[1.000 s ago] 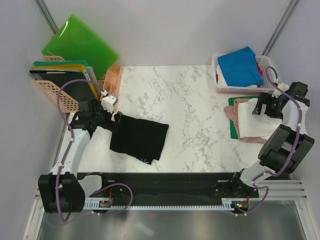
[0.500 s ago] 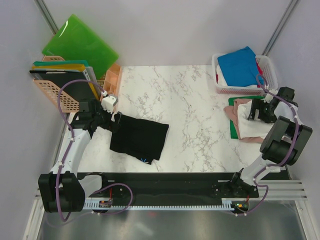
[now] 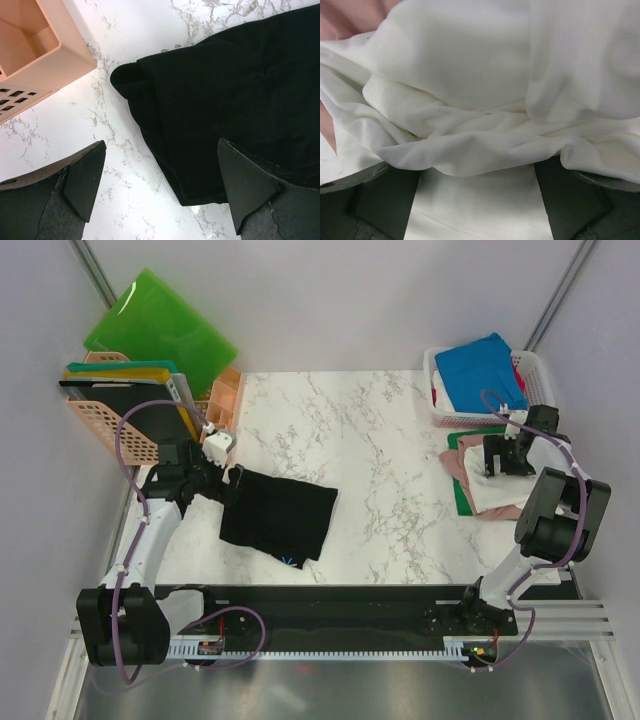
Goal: Fold and stack the t-shirts
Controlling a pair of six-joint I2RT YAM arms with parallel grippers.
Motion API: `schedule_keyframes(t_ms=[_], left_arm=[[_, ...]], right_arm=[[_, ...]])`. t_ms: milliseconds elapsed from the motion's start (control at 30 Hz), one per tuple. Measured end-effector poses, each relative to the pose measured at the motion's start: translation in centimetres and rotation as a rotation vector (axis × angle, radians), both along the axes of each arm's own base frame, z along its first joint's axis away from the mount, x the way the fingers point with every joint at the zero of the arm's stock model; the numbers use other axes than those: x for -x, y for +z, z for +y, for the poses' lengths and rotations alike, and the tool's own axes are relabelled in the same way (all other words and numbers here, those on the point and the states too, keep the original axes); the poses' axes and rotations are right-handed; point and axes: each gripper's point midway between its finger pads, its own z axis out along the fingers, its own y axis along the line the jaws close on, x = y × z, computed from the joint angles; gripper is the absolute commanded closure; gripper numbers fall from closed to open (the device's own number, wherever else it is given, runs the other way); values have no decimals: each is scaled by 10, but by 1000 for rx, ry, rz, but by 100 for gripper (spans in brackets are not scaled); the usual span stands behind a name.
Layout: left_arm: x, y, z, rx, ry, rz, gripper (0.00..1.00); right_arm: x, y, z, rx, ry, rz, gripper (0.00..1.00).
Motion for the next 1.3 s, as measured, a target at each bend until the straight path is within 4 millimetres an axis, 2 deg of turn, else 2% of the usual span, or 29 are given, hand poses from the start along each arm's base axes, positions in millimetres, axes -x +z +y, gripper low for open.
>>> schedule_keyframes(t_ms=[100, 367, 867, 1067, 1300], left_arm=[[2, -1, 1, -5, 5, 0, 0], [3, -1, 4, -16, 16, -5, 0], [5, 2, 4, -19, 18, -19, 0], [8, -3, 4, -19, 19, -6, 0], [13, -2, 6, -29, 28, -19, 0]], right_arm=[[-9, 0, 20, 31, 59, -5, 2], [-33, -3, 104, 31, 245, -22, 2], [-58, -2, 213, 5, 422, -6, 2], [-78, -1, 259, -11, 497, -11, 2], [-99, 0, 300, -20, 563, -21, 2]])
